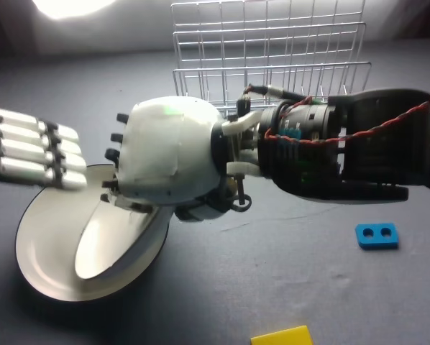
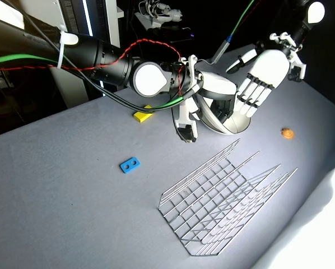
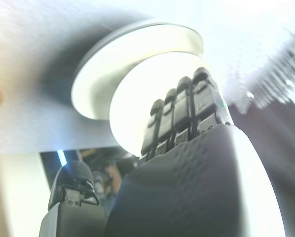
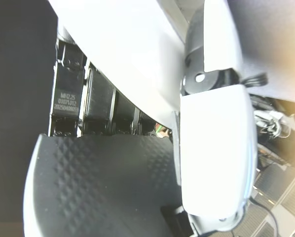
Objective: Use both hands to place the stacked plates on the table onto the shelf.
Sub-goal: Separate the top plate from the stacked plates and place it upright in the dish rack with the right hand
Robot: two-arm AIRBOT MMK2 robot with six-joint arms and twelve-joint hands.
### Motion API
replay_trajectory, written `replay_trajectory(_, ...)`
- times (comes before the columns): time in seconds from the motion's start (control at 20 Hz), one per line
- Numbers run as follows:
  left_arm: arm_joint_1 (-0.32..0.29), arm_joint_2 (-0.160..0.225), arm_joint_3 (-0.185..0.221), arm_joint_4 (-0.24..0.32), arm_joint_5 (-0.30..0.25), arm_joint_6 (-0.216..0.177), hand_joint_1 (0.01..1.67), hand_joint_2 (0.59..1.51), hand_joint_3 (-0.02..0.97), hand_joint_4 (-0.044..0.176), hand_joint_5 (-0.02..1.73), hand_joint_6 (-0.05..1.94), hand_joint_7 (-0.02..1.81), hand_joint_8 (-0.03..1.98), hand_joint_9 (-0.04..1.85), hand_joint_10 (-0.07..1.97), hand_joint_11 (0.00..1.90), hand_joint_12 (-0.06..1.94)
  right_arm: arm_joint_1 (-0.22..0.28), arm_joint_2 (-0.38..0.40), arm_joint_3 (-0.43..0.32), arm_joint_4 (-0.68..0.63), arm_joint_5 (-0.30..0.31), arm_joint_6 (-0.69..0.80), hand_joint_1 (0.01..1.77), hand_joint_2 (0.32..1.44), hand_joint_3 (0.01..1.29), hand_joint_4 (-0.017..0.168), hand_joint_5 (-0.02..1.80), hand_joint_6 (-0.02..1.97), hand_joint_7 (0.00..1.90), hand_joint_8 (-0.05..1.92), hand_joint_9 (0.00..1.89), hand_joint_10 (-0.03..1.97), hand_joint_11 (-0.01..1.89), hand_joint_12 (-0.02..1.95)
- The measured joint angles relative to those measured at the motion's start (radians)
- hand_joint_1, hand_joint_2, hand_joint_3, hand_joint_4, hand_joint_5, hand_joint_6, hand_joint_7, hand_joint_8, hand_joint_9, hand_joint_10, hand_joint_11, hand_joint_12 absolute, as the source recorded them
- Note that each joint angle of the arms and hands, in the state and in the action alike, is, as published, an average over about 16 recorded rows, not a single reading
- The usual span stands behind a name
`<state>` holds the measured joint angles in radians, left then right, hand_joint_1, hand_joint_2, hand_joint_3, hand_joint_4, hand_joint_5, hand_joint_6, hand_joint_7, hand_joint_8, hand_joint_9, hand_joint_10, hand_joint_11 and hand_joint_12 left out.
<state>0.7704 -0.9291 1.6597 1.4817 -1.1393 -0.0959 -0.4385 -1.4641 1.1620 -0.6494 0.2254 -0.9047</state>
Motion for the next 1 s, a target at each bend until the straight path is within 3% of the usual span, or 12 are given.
replay_trajectory(0.4,-0.038,0.031,0.025,-0.007,0.004,-0.027,0.02,1.148,0.017,0.001,0.02,0.02,0.01,-0.01,0.02,0.01,0.01,-0.01,0.044,0.066,-0.086,0.043,-0.027,0.002,1.3,0.94,0.01,0.003,0.88,0.92,1.08,0.78,1.16,0.86,1.09,0.88)
replay_trajectory(1.0,-0.039,0.036,0.039,-0.001,0.004,-0.062,0.02,1.147,0.017,0.002,0.02,0.02,0.01,-0.01,0.02,0.01,0.01,-0.01,0.117,0.198,-0.232,0.142,-0.067,0.002,1.35,0.97,0.02,-0.001,0.89,0.96,1.09,0.8,1.12,0.88,1.06,0.86)
